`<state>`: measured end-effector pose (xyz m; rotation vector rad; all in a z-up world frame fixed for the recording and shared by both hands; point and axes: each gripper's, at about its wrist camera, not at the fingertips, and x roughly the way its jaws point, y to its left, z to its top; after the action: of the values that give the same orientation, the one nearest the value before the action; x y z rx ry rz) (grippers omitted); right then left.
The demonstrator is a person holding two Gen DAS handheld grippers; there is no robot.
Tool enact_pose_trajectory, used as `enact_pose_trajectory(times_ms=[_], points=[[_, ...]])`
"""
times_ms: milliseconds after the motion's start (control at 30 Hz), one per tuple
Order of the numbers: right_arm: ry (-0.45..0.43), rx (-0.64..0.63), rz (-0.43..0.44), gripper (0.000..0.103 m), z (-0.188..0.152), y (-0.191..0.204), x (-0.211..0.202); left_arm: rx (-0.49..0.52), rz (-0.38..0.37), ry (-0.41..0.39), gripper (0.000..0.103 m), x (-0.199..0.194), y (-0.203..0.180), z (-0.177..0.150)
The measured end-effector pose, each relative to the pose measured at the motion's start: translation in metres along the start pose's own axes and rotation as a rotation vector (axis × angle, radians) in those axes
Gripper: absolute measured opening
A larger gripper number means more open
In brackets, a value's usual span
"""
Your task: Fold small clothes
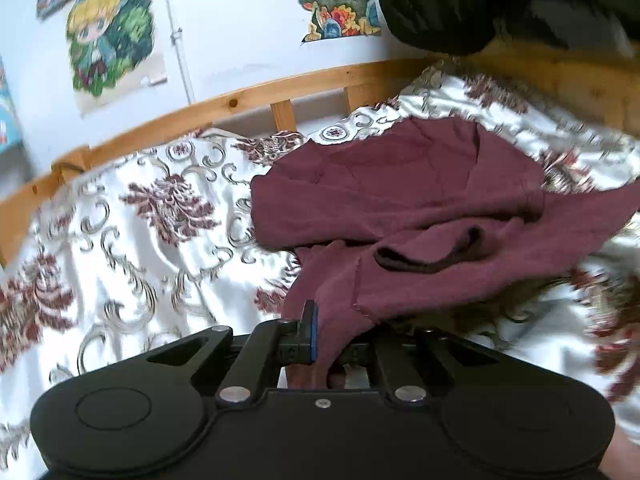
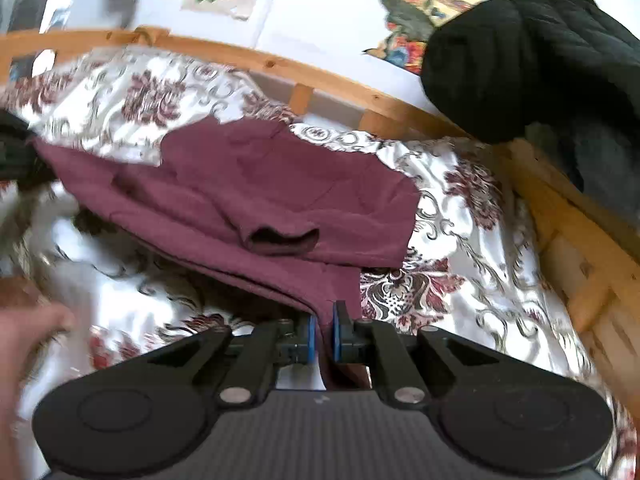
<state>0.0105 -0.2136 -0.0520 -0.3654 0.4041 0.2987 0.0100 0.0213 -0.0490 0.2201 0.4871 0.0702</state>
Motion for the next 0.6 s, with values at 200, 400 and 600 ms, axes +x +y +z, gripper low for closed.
enact_pose_trajectory(times_ms=[200, 400, 600], points=[[0.026, 0.025, 0.05, 0.009, 0.012, 0.003, -0.054, 0.004, -0.096, -0.033, 0.006, -0.047, 0.02, 0.01], [0.066, 0.074, 0.168, 0.009, 0.022, 0.002, -0.093, -0.019, -0.222, -0.042, 0.006, -0.072, 0.052, 0.029], [0.064, 0.161, 0.29, 0.009, 0.036, -0.025, -0.088, -0.01, -0.289, 0.003, 0.006, -0.072, 0.067, 0.055]])
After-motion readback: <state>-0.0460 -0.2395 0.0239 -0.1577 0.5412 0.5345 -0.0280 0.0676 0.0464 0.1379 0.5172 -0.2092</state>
